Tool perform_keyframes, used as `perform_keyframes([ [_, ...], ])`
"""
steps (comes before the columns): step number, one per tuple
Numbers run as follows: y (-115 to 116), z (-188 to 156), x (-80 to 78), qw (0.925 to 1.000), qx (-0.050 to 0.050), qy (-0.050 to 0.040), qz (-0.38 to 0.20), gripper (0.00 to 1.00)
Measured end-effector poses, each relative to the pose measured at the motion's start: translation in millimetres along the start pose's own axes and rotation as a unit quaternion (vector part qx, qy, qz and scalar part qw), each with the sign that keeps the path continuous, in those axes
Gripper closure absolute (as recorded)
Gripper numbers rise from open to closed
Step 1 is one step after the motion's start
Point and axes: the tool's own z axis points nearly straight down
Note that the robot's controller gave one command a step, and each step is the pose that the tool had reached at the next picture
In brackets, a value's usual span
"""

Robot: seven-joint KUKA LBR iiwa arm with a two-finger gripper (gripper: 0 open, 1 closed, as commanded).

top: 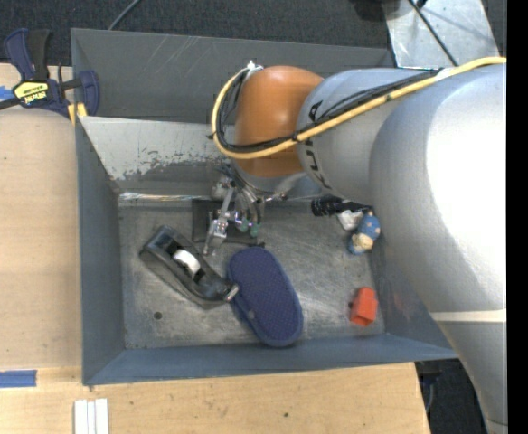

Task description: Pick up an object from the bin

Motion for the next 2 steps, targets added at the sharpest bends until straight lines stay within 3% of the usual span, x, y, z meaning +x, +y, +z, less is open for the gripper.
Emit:
perform_keyframes([
  [1, 0, -4, -4.0, 1.0, -0.002, -0.0077, 0.001, 1.0],
  [2, 1, -17, -5.2, 1.0, -0.001, -0.0045, 0.001, 1.0],
])
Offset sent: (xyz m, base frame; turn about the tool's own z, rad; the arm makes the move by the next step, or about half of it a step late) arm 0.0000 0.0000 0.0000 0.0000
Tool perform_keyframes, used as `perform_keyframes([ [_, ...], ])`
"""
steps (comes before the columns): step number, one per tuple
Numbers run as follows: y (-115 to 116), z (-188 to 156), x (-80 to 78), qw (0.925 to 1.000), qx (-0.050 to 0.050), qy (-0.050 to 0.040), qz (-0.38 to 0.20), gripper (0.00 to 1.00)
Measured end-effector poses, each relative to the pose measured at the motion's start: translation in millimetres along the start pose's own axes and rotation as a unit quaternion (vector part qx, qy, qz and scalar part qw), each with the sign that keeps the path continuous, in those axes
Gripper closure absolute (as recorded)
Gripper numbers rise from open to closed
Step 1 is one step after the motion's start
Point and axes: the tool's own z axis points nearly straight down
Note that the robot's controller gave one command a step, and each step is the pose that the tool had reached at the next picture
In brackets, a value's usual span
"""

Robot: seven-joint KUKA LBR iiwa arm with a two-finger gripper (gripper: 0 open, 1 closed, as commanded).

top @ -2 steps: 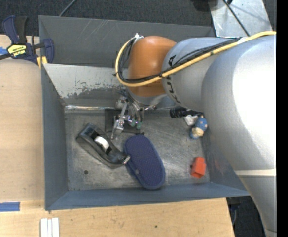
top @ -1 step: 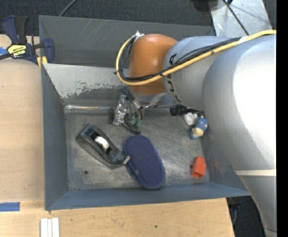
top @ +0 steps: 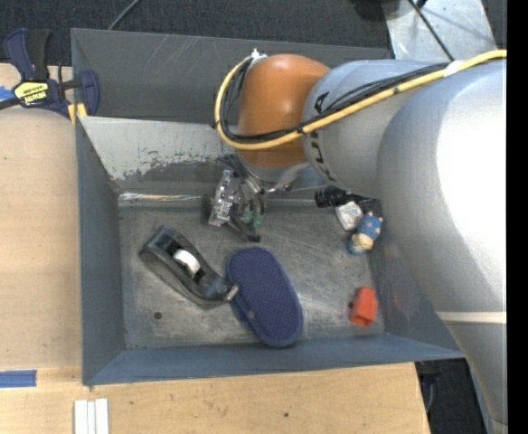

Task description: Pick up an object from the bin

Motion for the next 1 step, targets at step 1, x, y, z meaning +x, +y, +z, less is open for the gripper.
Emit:
perform_keyframes([
  [1, 0.1, -42.2, -2.4, 1.0, -0.001, -0.0012, 0.0, 1.0],
])
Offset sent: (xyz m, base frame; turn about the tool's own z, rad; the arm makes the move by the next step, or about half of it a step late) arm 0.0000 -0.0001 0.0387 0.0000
